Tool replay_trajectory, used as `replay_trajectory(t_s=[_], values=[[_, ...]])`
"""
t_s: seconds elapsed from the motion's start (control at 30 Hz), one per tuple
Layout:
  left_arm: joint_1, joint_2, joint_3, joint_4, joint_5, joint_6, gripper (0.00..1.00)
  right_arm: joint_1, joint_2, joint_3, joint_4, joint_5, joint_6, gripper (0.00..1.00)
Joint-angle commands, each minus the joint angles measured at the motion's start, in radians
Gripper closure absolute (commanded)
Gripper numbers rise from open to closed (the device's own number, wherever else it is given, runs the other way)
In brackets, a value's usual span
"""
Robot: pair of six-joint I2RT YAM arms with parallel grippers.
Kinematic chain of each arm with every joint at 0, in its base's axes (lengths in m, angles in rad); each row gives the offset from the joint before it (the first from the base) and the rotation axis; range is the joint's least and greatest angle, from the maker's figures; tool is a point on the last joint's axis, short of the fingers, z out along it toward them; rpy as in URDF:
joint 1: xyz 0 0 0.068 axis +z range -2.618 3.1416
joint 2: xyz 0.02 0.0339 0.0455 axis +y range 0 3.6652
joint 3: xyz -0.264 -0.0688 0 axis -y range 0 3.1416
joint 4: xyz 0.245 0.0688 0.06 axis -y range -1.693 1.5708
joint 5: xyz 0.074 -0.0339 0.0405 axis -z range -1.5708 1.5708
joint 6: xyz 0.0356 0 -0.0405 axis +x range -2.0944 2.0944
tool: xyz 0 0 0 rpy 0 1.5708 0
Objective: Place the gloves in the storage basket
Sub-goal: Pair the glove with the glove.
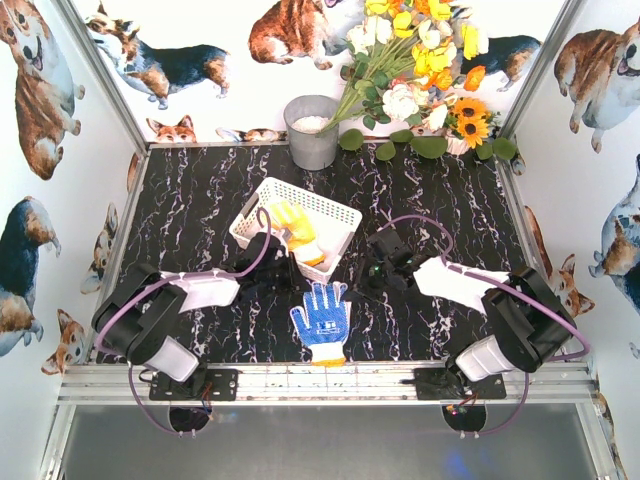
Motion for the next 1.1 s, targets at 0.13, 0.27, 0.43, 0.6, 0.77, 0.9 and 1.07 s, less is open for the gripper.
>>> replay_trajectory(t_s=[0.13, 0.27, 0.43, 0.6, 0.77, 0.9, 1.07], values=[[0.007, 0.047, 0.031, 0.06, -0.014, 0.023, 1.0, -0.004, -0.019, -0.037, 0.01, 0.014, 0.007, 1.0], [0.007, 0.048, 0.028, 0.059, -0.026, 0.026, 0.97, -0.004, -0.02, -0.046, 0.018, 0.005, 0.009, 1.0], [0.007, -0.012, 0.026, 0.016, -0.049, 0.037, 0.69, -0.004, -0.07, -0.029, -0.015, 0.01, -0.009, 0.71], [0.007, -0.163, 0.042, -0.153, -0.128, 0.097, 0.49, -0.004, -0.153, 0.003, -0.117, 0.028, -0.064, 0.51], [0.007, -0.335, 0.086, -0.369, -0.164, 0.16, 0.36, -0.004, -0.243, 0.002, -0.182, -0.012, -0.127, 0.44], [0.007, -0.433, 0.101, -0.509, -0.111, 0.166, 0.28, -0.001, -0.283, -0.004, -0.19, -0.079, -0.171, 0.4], [-0.005, -0.505, 0.054, -0.523, 0.0, 0.128, 0.22, 0.093, -0.284, 0.069, -0.26, -0.023, -0.211, 0.39]])
